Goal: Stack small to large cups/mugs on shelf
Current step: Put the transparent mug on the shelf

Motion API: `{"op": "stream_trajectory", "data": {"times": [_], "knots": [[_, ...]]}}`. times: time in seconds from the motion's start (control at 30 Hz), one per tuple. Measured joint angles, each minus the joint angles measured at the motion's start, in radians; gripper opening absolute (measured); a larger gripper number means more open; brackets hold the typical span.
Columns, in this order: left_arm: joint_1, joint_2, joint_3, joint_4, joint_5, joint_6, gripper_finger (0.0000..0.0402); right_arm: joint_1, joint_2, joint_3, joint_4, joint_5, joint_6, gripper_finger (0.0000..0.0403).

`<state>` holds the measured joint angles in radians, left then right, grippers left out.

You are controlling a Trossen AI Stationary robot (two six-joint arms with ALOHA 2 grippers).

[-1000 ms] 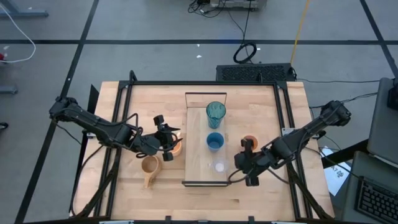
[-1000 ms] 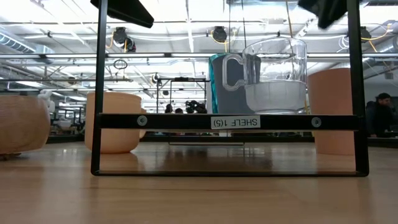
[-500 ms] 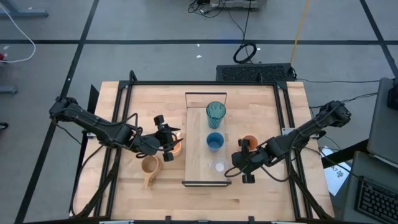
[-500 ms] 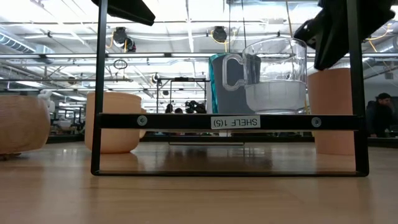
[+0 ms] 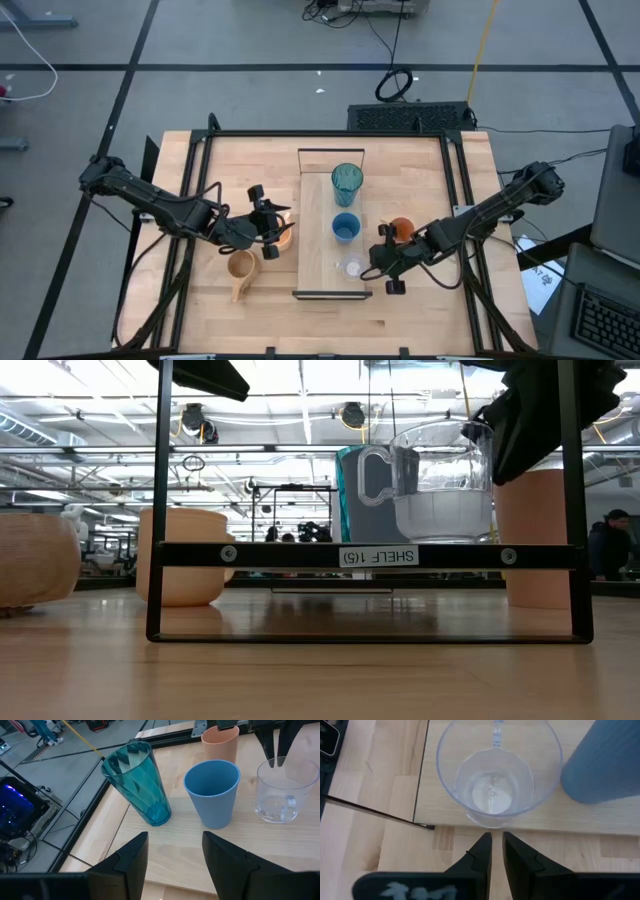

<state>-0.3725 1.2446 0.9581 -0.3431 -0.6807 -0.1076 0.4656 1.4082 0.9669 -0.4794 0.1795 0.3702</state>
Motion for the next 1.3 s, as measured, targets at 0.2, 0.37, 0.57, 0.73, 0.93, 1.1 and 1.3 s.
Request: {"op": "stream_trajectory", "data": {"times": [0.2,0.37,0.57,0.73,0.93,1.1,1.3], "knots": [[0.0,0.0,0.0,0.0,0.0,0.0,0.0189,0.0,0.0,-0.007,0.06,0.0,-0.012,0.0034],[0.0,0.0,0.0,0.0,0.0,0.0,0.0189,0.0,0.0,-0.007,0.073,0.0,-0.019,0.0034],[0.0,0.0,0.0,0.0,0.0,0.005,0.0188,0.0,0.011,-0.007,0.101,0.0,-0.016,0.0034],[0.0,0.0,0.0,-0.001,0.0,0.007,0.0189,0.0,0.035,-0.007,0.114,-0.002,-0.013,0.0034],[0.0,0.0,0.0,-0.002,0.0,0.007,0.0189,0.0,0.036,-0.007,0.129,-0.003,0.003,0.0034],[0.0,0.0,0.0,-0.002,0.0,0.007,0.0189,0.0,0.036,-0.007,0.158,-0.026,0.01,0.0034],[0.0,0.0,0.0,-0.003,0.0,0.007,0.0189,0.007,0.005,0.002,0.104,-0.027,0.049,0.0034]]}}
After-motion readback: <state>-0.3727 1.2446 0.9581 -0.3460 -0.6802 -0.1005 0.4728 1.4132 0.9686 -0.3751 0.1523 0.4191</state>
